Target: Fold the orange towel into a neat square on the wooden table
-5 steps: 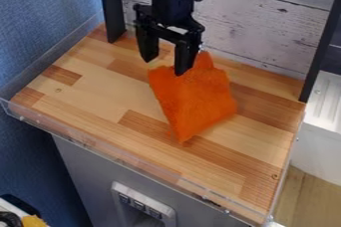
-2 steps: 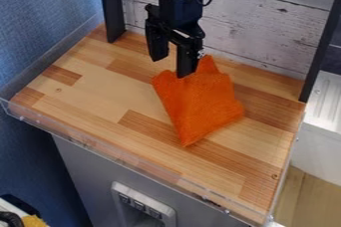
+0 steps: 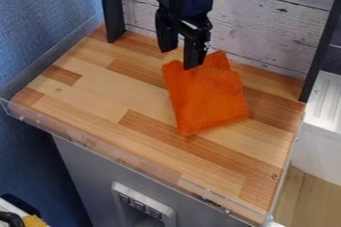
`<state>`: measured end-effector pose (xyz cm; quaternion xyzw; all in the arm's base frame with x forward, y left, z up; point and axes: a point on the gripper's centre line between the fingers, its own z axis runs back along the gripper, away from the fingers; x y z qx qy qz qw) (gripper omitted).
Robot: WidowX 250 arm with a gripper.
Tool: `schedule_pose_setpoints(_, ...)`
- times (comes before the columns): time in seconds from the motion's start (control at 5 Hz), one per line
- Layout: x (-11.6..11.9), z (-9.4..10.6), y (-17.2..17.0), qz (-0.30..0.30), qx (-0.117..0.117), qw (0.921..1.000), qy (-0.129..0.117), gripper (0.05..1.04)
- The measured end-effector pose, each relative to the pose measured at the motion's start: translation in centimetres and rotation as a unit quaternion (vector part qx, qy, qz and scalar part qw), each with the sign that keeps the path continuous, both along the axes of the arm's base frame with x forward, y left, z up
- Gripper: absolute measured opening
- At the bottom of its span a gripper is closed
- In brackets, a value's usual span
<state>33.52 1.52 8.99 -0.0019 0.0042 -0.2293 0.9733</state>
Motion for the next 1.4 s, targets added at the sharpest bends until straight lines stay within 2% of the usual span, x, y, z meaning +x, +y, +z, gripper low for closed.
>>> schedule_pose_setpoints(0.2, 0.9, 0.0, 0.0, -0.013, 0.000, 0.9999, 0.002, 0.953)
schedule_pose_setpoints(0.6, 1.6, -2.8, 0.2, -0.020, 0.003, 0.9998, -0.002, 0.366)
schedule_pose_setpoints(0.8, 1.6, -4.5, 0.0, -0.020, 0.003, 0.9998, -0.004, 0.153)
schedule_pose_setpoints(1.0, 1.3, -5.7, -0.7, -0.020, 0.004, 0.9998, -0.008, 0.065)
schedule_pose_setpoints(1.4, 1.4, -7.7, -1.0, -0.019, 0.004, 0.9997, -0.014, 0.062)
